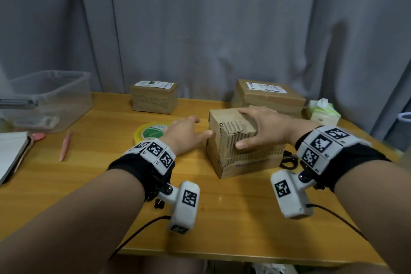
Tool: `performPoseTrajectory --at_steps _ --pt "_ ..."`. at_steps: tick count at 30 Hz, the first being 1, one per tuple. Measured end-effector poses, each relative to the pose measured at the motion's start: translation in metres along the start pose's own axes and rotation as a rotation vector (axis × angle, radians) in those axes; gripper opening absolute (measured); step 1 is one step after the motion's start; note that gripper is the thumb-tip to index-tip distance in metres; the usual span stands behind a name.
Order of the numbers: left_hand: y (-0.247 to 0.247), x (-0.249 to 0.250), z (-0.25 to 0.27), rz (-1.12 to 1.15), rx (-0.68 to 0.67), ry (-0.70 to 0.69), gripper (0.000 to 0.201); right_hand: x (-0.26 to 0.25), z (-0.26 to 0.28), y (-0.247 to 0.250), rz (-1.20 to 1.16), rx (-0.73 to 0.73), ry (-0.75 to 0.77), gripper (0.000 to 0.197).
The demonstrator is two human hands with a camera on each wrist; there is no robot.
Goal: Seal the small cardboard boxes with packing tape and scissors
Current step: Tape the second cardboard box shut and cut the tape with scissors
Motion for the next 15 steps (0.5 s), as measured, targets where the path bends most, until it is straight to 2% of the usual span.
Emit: performPoseTrajectory --at_steps 2,3,5,7,8,10,12,13,15 --pt "0.002 -0.019 -0.001 -0.313 -0.003 0.122 0.076 -0.001 0.007 -0.003 0.066 0.058 -0.093 0.122" --pt "0.002 -0.030 0.001 -0.387 -0.035 0.172 0.075 -0.004 0.009 -0.004 0.089 0.081 -0.135 0.116" --pt "0.001 -0.043 0.003 -0.407 -0.065 0.199 0.057 -0.009 0.011 -0.004 0.110 0.115 -0.185 0.112" --pt "0.003 -0.047 0.004 -0.401 -0.052 0.164 0.033 -0.012 0.011 -0.004 0.106 0.136 -0.204 0.108" --pt "0.005 -0.048 0.005 -0.400 -0.040 0.150 0.027 -0.014 0.011 -0.003 0.085 0.157 -0.187 0.103" --pt "0.013 -0.050 0.005 -0.324 0.004 0.150 0.037 -0.021 0.014 0.003 -0.088 0.237 -0.083 0.086" --pt "0.026 -0.050 0.007 -0.129 0.088 0.173 0.054 -0.030 0.021 0.010 -0.408 0.323 0.051 0.061" --pt "0.032 -0.048 0.009 -0.035 0.138 0.181 0.058 -0.033 0.023 0.012 -0.511 0.351 0.078 0.049" --pt "0.041 -0.043 0.011 0.120 0.207 0.184 0.059 -0.035 0.023 0.012 -0.577 0.369 0.031 0.036"
Point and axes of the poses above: each hand's wrist, its own z-axis away from the middle knuckle, its own y-axis out of the back of the hand, x = y × z, the point moved 7 cm from there along -z, towards the middle knuckle, and after that the axes turned 4 degrees about z, right-handed, at the moved point
